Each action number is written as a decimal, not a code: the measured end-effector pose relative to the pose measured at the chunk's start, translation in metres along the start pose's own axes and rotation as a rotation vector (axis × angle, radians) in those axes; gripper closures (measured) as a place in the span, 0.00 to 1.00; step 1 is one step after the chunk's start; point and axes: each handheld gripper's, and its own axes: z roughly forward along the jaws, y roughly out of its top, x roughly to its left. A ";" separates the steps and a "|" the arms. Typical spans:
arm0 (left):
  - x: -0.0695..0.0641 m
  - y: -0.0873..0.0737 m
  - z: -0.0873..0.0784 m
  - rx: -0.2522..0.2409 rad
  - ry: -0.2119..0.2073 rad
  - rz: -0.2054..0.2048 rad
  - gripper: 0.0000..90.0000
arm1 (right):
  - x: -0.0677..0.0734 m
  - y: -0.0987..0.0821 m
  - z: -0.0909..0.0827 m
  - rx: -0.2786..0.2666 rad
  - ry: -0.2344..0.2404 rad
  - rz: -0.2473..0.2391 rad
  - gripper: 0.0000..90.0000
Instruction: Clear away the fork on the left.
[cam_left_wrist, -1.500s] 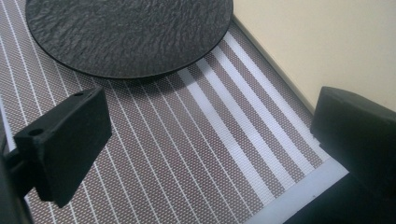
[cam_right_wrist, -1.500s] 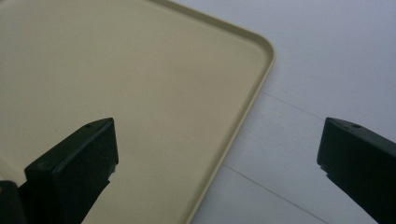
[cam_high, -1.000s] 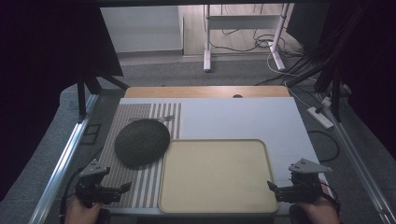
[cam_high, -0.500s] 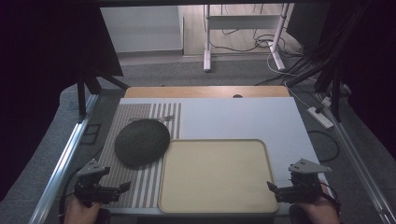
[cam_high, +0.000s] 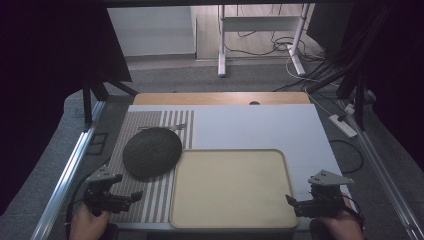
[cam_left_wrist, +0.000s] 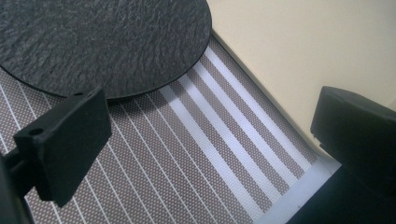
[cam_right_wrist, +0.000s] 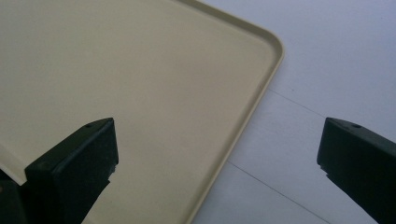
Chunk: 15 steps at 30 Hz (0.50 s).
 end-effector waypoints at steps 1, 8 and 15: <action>0.000 0.000 0.000 0.000 0.000 0.000 0.00 | 0.000 0.000 0.000 0.001 0.000 0.000 0.00; 0.005 0.006 0.006 -0.017 0.002 0.014 0.00 | 0.001 0.000 0.000 0.002 0.001 -0.003 0.00; 0.009 0.012 0.015 -0.011 -0.002 0.032 0.00 | 0.001 0.000 0.001 0.004 0.000 -0.003 0.00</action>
